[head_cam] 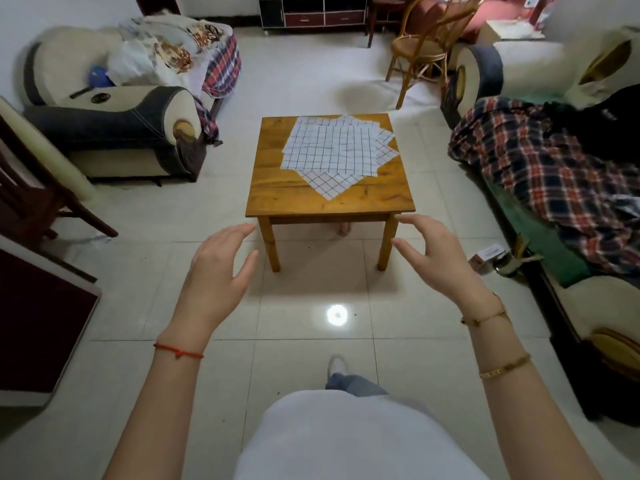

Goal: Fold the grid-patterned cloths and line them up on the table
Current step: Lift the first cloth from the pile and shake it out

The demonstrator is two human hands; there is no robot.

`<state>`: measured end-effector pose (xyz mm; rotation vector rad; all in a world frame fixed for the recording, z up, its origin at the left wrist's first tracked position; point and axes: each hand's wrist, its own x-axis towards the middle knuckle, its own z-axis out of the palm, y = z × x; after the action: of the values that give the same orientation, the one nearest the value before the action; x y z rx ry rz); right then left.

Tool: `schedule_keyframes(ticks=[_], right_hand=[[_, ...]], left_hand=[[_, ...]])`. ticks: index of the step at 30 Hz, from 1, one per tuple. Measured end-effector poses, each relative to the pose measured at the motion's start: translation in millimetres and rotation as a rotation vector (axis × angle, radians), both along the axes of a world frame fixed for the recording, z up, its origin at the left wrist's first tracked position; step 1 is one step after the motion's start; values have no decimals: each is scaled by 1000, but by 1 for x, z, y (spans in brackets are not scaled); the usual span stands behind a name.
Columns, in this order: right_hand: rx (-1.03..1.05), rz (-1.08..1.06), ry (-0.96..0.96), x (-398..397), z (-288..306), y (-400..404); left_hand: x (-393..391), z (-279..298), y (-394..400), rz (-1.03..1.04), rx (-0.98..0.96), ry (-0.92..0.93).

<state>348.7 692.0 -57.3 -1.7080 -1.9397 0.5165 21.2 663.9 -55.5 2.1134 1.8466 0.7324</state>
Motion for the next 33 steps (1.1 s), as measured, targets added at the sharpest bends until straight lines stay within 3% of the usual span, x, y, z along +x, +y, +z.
schedule_keyframes(ticks=[9, 23, 33], right_hand=[[21, 54, 8, 9, 11, 150], [-66, 36, 40, 9, -43, 326], [-142, -34, 63, -6, -62, 500]], left_hand=[[16, -4, 130, 85, -32, -13], [22, -38, 333, 14, -30, -24], [12, -61, 519, 11, -75, -31]])
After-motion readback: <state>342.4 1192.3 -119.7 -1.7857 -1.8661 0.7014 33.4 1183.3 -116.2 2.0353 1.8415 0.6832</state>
